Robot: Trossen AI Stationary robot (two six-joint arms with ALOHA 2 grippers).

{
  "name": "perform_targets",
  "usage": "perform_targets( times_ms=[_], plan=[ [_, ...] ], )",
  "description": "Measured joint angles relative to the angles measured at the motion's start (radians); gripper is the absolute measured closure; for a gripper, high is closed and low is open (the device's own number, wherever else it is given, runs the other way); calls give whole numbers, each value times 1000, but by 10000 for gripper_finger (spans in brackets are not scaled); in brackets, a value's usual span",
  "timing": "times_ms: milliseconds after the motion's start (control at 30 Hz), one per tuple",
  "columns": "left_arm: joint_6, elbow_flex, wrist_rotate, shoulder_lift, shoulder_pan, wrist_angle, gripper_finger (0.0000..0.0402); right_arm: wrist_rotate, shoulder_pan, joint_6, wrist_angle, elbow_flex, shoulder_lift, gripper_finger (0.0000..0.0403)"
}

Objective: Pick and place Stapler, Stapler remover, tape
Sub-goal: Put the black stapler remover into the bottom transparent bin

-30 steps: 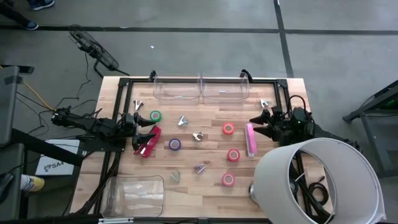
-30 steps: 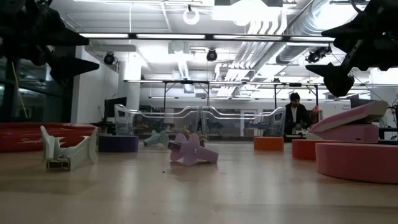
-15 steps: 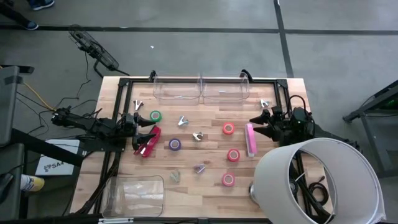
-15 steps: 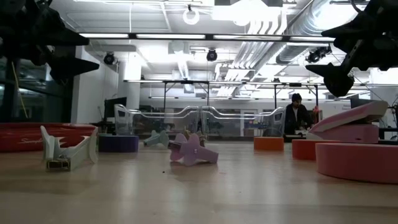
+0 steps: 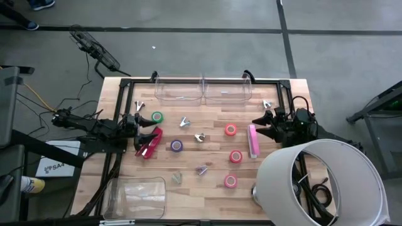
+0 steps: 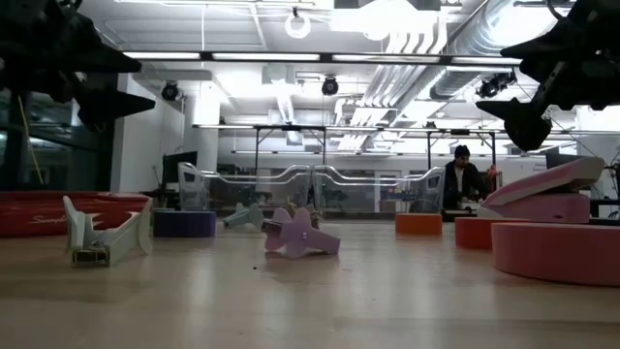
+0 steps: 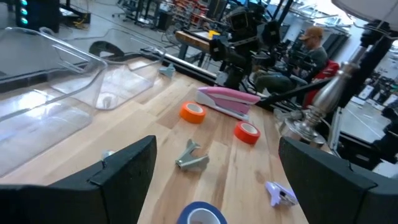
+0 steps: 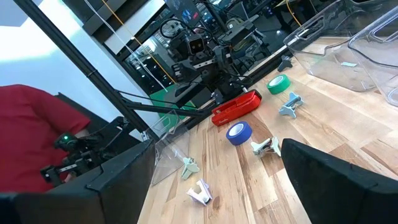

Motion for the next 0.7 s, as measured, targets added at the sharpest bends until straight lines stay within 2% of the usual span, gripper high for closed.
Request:
perform_targets(
  times_ms=[100, 267, 467, 700],
  plan=[
    [23, -1, 1, 0, 0, 13, 69, 0, 0, 0, 0, 0, 0, 63],
    [174, 46, -33, 6, 0, 51, 69, 0, 0, 0, 0, 0, 0, 63],
    [305, 168, -282, 108, 0, 53, 69, 0, 0, 0, 0, 0, 0, 63],
    [332, 314, -504, 276, 0, 48, 69, 0, 0, 0, 0, 0, 0, 63]
  ],
)
